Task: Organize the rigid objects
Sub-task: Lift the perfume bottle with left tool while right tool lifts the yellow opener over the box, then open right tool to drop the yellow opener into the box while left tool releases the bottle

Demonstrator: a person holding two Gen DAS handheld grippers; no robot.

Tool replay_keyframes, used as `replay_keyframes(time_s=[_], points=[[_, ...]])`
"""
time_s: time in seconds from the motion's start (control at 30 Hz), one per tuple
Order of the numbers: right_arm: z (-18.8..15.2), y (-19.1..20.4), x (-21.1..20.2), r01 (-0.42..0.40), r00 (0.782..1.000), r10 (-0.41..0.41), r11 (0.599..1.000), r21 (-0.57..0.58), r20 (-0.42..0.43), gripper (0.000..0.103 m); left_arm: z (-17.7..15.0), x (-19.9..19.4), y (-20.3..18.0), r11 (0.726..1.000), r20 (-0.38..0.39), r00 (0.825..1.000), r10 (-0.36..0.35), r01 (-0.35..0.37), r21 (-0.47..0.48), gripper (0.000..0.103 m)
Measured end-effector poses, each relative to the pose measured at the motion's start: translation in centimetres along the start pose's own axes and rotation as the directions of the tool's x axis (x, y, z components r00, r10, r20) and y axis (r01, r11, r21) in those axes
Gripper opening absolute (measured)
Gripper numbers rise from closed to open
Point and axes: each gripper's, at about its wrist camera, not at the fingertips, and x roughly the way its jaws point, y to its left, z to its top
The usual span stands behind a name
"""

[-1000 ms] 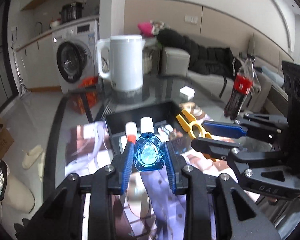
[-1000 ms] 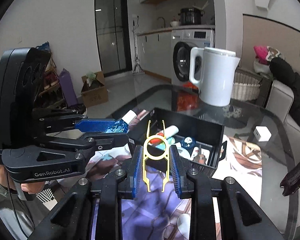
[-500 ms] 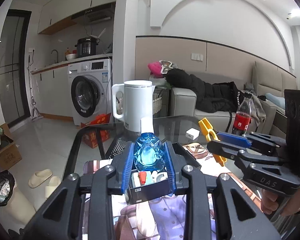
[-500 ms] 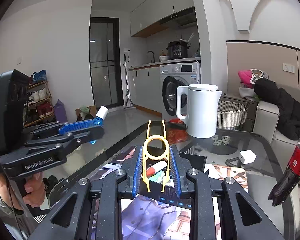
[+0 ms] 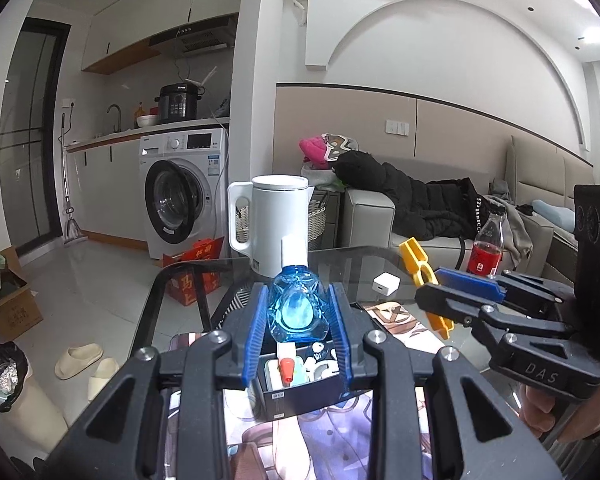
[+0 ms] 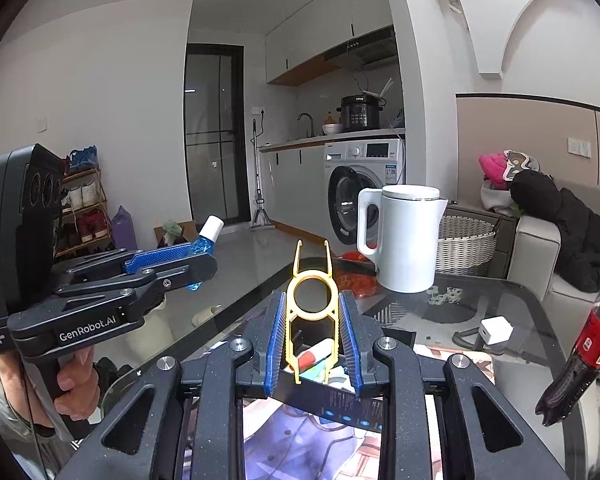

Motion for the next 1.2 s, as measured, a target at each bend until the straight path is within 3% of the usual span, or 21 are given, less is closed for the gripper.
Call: replay_keyframes(time_s=[0.33, 0.73, 1.2], points=[[1.2, -0.6, 2.2, 0.017, 1.0, -0.017, 0.999, 0.034, -0.014, 0.026, 1.5, 1.5, -0.1, 1.0, 0.037, 0.999, -0.009, 0.01, -0.03, 0.029], [1.5, -2.5, 6.7, 0.093, 0.994, -0.089, 0.993, 0.069, -0.059, 0.026, 0.9, 8.9, 1.8, 0.991, -0.091, 0.996, 0.007, -0.019, -0.13, 0.029], [1.0, -4.6, 10.1, 0.14, 0.985, -0.13, 0.987, 0.083, -0.117, 0.026, 0.1, 11.5, 1.8, 0.989, -0.144, 0.989, 0.029, -0.05, -0.14, 0.029]])
